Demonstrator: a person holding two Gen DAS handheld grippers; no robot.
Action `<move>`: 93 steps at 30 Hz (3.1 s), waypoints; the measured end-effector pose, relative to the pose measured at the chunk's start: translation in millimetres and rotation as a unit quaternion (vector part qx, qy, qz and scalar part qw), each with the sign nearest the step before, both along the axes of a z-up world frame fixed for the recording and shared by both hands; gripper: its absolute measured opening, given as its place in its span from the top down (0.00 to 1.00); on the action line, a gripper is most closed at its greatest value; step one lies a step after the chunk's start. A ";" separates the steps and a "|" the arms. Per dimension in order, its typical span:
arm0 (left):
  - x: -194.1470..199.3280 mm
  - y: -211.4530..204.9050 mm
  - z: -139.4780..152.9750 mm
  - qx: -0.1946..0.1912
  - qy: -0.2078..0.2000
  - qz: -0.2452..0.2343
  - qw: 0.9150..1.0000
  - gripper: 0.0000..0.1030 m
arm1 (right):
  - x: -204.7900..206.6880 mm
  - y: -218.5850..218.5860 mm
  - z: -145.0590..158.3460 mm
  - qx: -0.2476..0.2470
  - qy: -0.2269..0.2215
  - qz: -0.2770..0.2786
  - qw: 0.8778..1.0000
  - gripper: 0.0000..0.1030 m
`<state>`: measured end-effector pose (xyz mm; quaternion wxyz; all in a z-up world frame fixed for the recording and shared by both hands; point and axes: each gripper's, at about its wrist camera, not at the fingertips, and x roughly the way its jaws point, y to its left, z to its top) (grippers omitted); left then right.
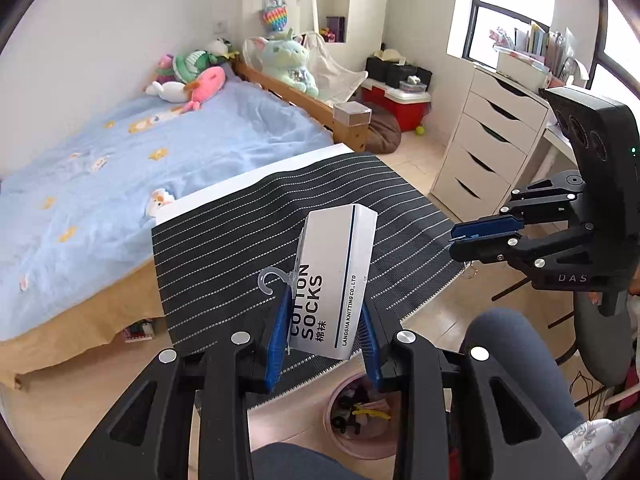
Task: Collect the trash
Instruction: 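Carry the sock box over the bin while the right tool drops the blue clip inside, then lower the sock box into the pink bin and open the left tool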
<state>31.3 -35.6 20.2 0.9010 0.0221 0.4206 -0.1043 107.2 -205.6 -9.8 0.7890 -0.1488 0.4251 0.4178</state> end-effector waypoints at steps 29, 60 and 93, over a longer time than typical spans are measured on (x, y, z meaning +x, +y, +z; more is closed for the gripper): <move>-106.9 -8.0 -22.6 -0.051 -0.004 0.029 0.998 0.69 | -112.0 -13.1 -25.6 0.019 0.040 0.048 0.998 0.85; -105.0 -32.7 -25.9 -0.047 0.006 -0.011 0.999 0.69 | -96.0 -46.5 -13.9 0.014 0.012 -0.069 0.997 0.05; -98.3 -38.5 -31.3 -0.065 0.010 -0.005 0.998 0.07 | -84.7 -68.6 -10.8 0.051 0.012 -0.110 0.993 0.03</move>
